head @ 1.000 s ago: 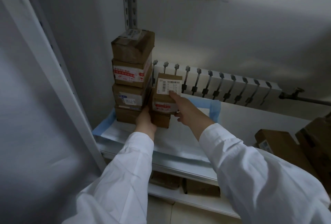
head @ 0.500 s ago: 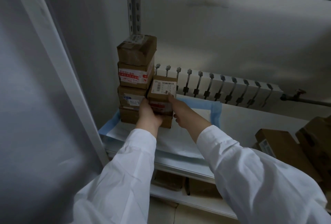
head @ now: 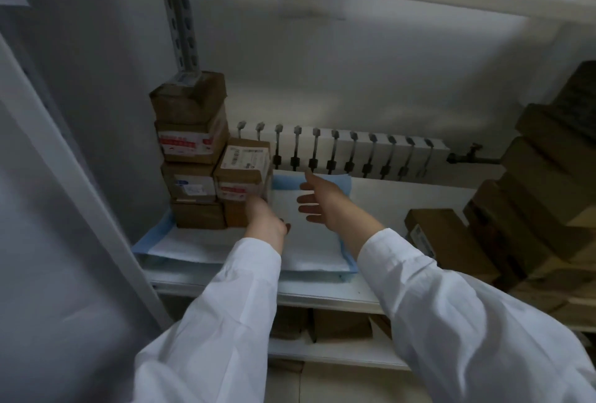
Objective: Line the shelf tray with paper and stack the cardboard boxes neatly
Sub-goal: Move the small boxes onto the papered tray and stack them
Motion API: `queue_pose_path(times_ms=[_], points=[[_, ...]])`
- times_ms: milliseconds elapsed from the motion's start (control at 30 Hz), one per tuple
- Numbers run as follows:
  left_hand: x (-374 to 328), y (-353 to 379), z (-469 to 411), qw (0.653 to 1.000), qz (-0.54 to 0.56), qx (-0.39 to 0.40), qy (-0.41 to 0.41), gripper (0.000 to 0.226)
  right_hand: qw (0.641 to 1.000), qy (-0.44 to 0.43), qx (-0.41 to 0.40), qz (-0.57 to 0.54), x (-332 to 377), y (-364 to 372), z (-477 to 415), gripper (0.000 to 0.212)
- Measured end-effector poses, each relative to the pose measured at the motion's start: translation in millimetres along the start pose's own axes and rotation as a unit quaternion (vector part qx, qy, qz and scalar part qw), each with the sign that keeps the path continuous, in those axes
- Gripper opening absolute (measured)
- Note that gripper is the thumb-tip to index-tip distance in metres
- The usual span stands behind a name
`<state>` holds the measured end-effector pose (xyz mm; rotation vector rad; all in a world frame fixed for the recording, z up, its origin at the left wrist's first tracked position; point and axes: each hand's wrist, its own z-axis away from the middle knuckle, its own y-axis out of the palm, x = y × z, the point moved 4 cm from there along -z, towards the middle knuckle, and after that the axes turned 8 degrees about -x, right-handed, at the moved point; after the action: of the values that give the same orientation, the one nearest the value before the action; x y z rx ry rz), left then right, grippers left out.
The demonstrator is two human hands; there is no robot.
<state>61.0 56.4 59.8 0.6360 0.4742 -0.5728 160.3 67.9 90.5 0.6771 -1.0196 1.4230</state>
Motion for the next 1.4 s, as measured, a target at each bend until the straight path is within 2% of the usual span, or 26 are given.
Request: queue_pose_path(times_ms=[133, 267, 433, 567, 600, 667, 733, 833, 933, 1133, 1400], points=[[29, 24, 21, 0.999, -0.039, 0.02, -0.01, 0.032, 0.999, -0.006, -0.013, -0.035, -5, -42, 8, 0.042], [59, 49, 38, 0.994, -0.075, 0.073, -0.015, 0.027, 0.995, -0.033, -0.09, -0.028, -12, -87, 8, 0.04], [106, 70, 52, 0.98, -0.173, 0.1, 0.002, 0.024, 0.973, -0.086, -0.206, 0.06, -35, -154, 7, 0.052], [147, 80, 54, 0.952, -0.28, 0.121, -0.005, 0.017, 0.948, -0.084, -0.258, 0.167, -55, -199, 12, 0.057], [156, 80, 55, 0.943, -0.307, 0.126, -0.009, 0.021, 0.943, -0.085, -0.264, 0.185, -59, -207, 12, 0.057], [178, 81, 58, 0.927, -0.35, 0.136, -0.023, 0.04, 0.946, -0.071, -0.254, 0.188, -70, -227, 13, 0.053], [192, 82, 61, 0.914, -0.377, 0.146, -0.032, 0.049, 0.951, -0.048, -0.235, 0.196, -80, -237, 11, 0.058], [206, 84, 66, 0.9, -0.404, 0.159, -0.045, 0.052, 0.948, -0.031, -0.237, 0.212, -90, -246, 7, 0.069], [216, 86, 72, 0.893, -0.415, 0.168, -0.054, 0.053, 0.956, -0.025, -0.232, 0.176, -94, -251, 5, 0.073], [235, 88, 80, 0.898, -0.398, 0.173, -0.077, 0.06, 0.966, -0.024, -0.221, 0.133, -99, -261, 1, 0.071], [237, 90, 68, 0.935, -0.312, 0.159, -0.053, 0.038, 0.979, -0.037, -0.188, 0.064, -98, -266, 3, 0.057]])
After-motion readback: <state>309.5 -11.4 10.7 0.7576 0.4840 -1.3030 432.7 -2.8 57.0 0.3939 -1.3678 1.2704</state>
